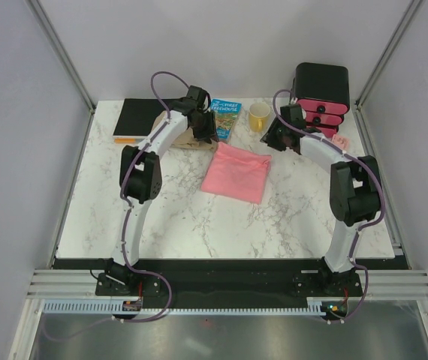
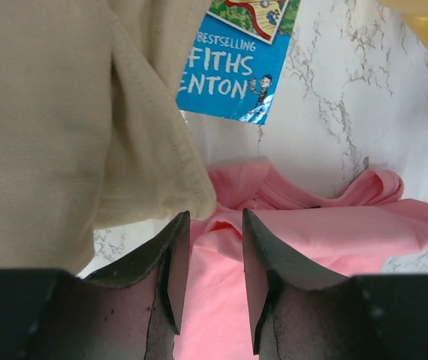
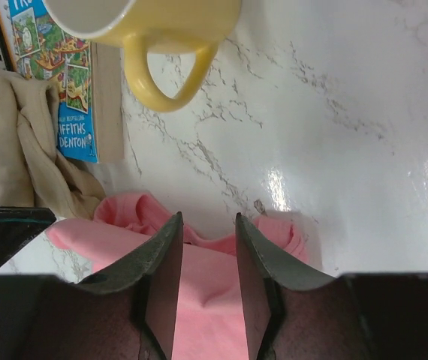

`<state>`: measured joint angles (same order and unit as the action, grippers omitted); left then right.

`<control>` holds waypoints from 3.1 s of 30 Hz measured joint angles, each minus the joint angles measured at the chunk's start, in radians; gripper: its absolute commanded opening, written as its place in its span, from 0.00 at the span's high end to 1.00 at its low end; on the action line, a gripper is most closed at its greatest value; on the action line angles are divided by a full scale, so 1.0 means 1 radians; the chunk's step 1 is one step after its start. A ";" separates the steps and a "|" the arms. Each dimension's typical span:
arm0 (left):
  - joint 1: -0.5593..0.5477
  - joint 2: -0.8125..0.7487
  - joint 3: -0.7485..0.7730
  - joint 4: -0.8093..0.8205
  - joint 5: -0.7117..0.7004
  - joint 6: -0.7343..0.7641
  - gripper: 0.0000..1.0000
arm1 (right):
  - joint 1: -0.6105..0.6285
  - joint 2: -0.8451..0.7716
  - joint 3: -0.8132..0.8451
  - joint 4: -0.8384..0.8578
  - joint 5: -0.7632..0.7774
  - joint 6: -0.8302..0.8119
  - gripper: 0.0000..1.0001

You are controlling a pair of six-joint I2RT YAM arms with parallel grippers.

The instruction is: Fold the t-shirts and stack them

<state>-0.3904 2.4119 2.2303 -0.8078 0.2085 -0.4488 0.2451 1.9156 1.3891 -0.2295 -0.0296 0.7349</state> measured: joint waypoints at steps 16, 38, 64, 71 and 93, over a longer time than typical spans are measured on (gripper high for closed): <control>0.011 -0.146 -0.143 -0.003 0.004 0.025 0.98 | 0.053 -0.055 0.062 -0.109 -0.056 -0.173 0.71; -0.168 -0.213 -0.547 0.134 0.051 0.071 0.98 | 0.132 0.111 0.017 -0.175 0.085 -0.250 0.85; -0.262 -0.668 -1.147 0.219 0.063 0.025 0.70 | 0.299 -0.153 -0.237 -0.299 0.039 -0.229 0.53; -0.237 -0.782 -0.976 0.127 0.037 0.023 0.54 | 0.292 -0.350 -0.169 -0.356 0.064 -0.224 0.43; -0.093 -0.902 -1.205 0.124 0.009 0.026 0.45 | 0.292 -0.671 -0.752 -0.163 -0.118 -0.071 0.32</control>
<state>-0.4835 1.5101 1.0252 -0.6842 0.2176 -0.4225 0.5369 1.2446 0.6373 -0.3920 -0.1478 0.6640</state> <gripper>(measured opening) 0.554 0.678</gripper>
